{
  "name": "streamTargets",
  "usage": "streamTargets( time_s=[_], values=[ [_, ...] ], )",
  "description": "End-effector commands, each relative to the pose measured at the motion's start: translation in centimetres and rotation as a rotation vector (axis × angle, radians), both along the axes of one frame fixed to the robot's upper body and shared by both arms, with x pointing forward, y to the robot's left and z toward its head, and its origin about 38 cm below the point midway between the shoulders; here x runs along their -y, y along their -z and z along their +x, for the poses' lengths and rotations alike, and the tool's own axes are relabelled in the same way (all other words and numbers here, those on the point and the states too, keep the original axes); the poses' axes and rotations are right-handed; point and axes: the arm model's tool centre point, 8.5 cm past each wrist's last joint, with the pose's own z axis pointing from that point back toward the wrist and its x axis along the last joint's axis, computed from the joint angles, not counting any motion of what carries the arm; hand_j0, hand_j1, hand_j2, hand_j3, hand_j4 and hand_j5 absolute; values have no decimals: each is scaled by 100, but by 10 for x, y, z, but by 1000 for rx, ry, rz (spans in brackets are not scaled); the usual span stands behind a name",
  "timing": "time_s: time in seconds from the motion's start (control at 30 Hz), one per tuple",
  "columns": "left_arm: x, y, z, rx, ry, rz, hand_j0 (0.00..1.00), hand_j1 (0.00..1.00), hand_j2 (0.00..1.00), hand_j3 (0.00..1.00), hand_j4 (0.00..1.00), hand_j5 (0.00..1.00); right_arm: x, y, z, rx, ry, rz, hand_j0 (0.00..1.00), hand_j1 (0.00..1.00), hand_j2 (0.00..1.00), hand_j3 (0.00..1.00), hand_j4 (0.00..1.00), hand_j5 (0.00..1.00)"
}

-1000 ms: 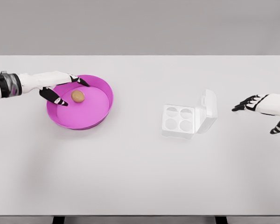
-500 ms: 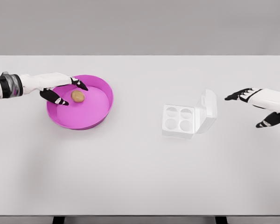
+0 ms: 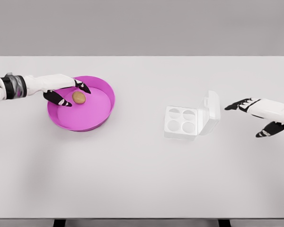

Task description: Pack egg into the box and close the box lid

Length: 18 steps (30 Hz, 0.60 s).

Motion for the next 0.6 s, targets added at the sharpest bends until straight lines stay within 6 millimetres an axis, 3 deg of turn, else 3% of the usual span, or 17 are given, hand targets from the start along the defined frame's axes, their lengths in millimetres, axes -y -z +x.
streamTargets(
  time_s=[0.0, 0.57],
  values=[
    [0, -1, 1, 3, -3, -2, 76, 76, 76, 76, 76, 76, 0, 0, 0, -1, 4, 6, 100, 100, 100, 100, 100, 100],
    [4, 1, 2, 6, 5, 17, 76, 76, 76, 76, 76, 76, -1, 2, 0, -3, 3, 3, 100, 100, 100, 100, 100, 100]
  ],
)
